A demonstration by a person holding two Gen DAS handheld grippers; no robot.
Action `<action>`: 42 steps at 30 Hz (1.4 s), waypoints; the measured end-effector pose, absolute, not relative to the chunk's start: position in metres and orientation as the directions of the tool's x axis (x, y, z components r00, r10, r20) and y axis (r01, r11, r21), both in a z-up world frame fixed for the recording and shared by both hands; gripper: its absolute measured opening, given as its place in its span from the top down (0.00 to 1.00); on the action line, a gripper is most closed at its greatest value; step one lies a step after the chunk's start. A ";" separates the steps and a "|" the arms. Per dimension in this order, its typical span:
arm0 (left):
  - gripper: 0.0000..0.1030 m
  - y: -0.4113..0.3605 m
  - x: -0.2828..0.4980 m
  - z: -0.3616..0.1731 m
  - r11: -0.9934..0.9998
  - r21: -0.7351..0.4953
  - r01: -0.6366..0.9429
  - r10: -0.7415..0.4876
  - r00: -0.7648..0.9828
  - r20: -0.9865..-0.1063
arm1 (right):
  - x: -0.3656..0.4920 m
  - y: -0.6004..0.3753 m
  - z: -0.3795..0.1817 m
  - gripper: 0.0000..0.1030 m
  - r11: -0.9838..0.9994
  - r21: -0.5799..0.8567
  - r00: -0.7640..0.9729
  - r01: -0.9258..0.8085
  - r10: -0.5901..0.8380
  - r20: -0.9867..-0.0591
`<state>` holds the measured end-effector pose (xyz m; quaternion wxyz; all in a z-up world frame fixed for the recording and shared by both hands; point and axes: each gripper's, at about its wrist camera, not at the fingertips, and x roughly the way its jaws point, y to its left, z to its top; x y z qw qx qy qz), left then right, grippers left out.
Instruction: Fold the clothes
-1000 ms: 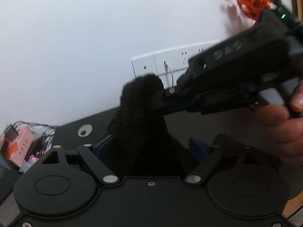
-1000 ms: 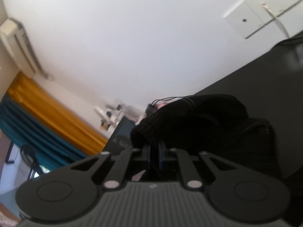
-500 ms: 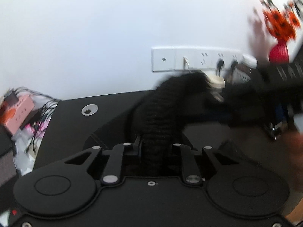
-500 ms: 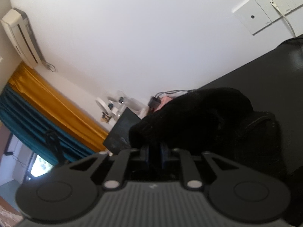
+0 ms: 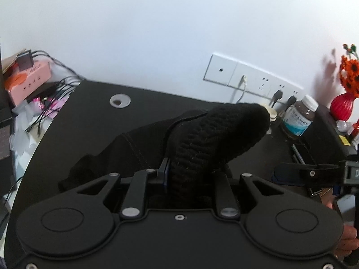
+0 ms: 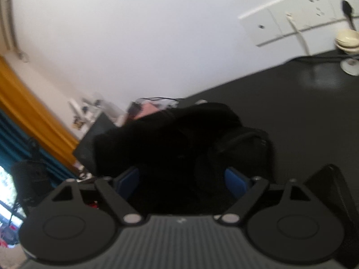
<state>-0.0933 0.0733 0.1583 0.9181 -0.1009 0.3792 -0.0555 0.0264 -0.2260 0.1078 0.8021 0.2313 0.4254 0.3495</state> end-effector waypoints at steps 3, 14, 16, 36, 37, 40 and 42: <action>0.81 0.076 -0.092 0.155 0.971 -0.240 0.007 -0.180 0.682 -0.709 | 0.028 -0.232 0.101 0.17 0.727 0.614 0.410 -0.308 0.684 -0.604; 0.81 0.073 -0.090 0.151 0.972 -0.237 0.008 -0.189 0.629 -0.754 | 0.020 -0.232 0.083 0.12 0.879 0.422 0.449 -0.221 0.476 -0.756; 0.81 0.070 -0.089 0.150 0.974 -0.227 0.015 -0.187 0.619 -0.763 | 0.017 -0.231 0.083 0.12 0.888 0.402 0.451 -0.222 0.459 -0.765; 0.77 0.038 -0.092 0.132 0.984 -0.144 0.107 -0.179 0.529 -0.830 | 0.003 -0.230 0.076 0.11 0.934 0.297 0.450 -0.197 0.356 -0.819; 0.77 0.038 -0.092 0.133 0.984 -0.145 0.104 -0.179 0.530 -0.829 | 0.003 -0.230 0.075 0.11 0.935 0.298 0.449 -0.193 0.354 -0.820; 0.78 0.043 -0.093 0.138 0.982 -0.168 0.086 -0.188 0.551 -0.813 | 0.003 -0.232 0.073 0.11 0.937 0.296 0.449 -0.186 0.349 -0.823; 0.79 0.050 -0.094 0.144 0.978 -0.198 0.062 -0.197 0.580 -0.790 | 0.002 -0.231 0.073 0.11 0.943 0.274 0.456 -0.191 0.332 -0.826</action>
